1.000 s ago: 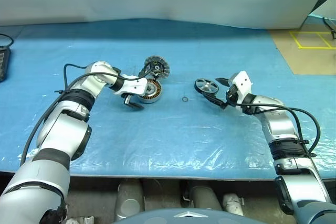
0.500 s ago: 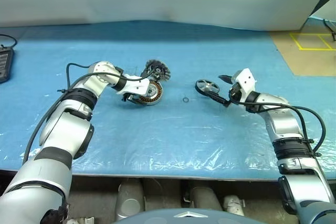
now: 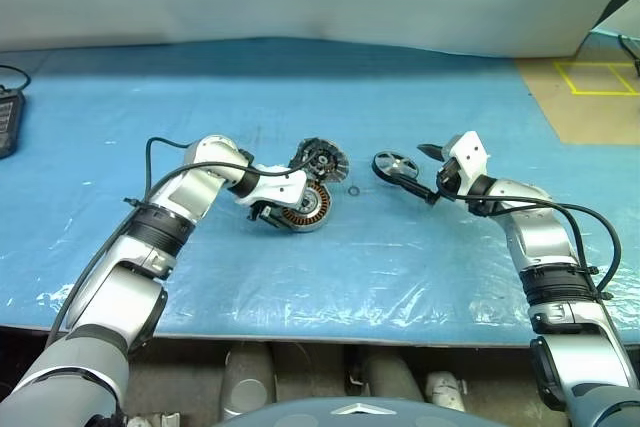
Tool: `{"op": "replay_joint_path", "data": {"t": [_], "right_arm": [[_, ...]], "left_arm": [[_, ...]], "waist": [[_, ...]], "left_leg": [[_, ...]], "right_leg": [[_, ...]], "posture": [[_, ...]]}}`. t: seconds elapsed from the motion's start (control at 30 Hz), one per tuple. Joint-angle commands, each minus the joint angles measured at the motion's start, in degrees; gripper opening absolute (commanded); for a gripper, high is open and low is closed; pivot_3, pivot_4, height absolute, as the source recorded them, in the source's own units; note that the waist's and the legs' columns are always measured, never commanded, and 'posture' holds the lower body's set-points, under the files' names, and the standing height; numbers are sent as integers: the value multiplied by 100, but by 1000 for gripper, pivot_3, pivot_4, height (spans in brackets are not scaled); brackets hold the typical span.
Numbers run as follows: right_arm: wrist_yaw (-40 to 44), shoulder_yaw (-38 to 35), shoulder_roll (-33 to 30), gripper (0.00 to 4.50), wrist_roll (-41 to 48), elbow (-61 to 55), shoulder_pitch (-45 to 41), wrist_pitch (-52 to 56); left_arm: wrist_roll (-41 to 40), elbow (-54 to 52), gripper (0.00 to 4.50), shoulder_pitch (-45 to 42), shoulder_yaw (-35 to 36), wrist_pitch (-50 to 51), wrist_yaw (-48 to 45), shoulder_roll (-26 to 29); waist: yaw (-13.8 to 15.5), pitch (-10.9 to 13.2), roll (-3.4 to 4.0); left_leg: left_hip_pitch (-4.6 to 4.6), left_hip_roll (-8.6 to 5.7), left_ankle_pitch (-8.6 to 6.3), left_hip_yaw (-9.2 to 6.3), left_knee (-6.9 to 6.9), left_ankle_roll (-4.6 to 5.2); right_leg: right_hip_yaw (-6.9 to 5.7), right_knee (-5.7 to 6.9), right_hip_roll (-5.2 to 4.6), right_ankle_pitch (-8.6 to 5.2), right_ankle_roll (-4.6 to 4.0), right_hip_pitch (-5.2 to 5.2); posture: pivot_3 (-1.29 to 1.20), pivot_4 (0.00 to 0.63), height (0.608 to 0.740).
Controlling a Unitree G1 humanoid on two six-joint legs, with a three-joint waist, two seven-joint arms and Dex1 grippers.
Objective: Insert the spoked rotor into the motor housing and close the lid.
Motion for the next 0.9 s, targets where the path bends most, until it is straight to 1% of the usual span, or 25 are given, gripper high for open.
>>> {"op": "replay_joint_path", "data": {"t": [0.03,0.13,0.2,0.37,0.5,0.6,0.8,0.87,0.9], "right_arm": [[-3,-130,-46,4500,101,-213,-10,-73],[-3,-135,-49,4500,104,-230,9,-76],[-3,-136,-50,4500,103,-224,10,-80],[-3,-131,-47,4500,98,-204,-6,-90],[7,-129,-42,4500,104,-209,-1,-98],[29,-118,-37,4500,110,-205,-4,-97],[73,-92,0,4500,125,-192,-44,-98],[87,-92,14,4500,132,-206,-50,-88],[95,-92,21,4500,133,-212,-50,-84]], "left_arm": [[15,-650,2138,176,-264,1163,-117,9],[-83,-1027,2138,112,-248,2311,54,-163],[-142,-1275,2138,96,-301,2846,45,-185],[-198,-1829,2138,247,-554,3590,107,-71],[-423,-2376,2138,412,-658,4272,157,-8],[-435,-2450,2138,434,-714,4311,360,50],[-470,-2361,2138,468,-791,3878,741,107],[-488,-2353,2786,476,-803,3754,821,119],[-514,-2353,3005,480,-804,3745,844,118]], "waist": [[-7,0,0],[-15,0,1],[-13,0,1],[-13,-1,2],[-17,-2,4],[-18,-3,6],[-10,-8,14],[-6,-9,16],[-9,-9,16]], "left_leg": [[0,0,0,0,0,0],[0,-1,0,1,0,0],[-1,-2,0,1,0,0],[-4,-1,1,1,-9,2],[-4,-2,5,1,-24,8],[-5,-2,11,2,-28,19],[-2,-4,11,1,-23,19],[0,-4,10,1,-20,18],[0,-4,10,1,-19,18]], "right_leg": [[1,-1,0,0,0,0],[2,-2,0,0,0,0],[3,-5,0,0,0,0],[2,-20,2,0,0,0],[2,-35,4,0,0,0],[1,-41,4,0,0,0],[1,-40,3,1,1,7],[1,-40,3,1,1,11],[1,-39,2,1,1,11]], "posture": [[0,150,740],[0,150,740],[0,150,740],[0,150,740],[0,150,740],[0,150,740],[0,150,740],[0,150,740],[0,150,740]]}}
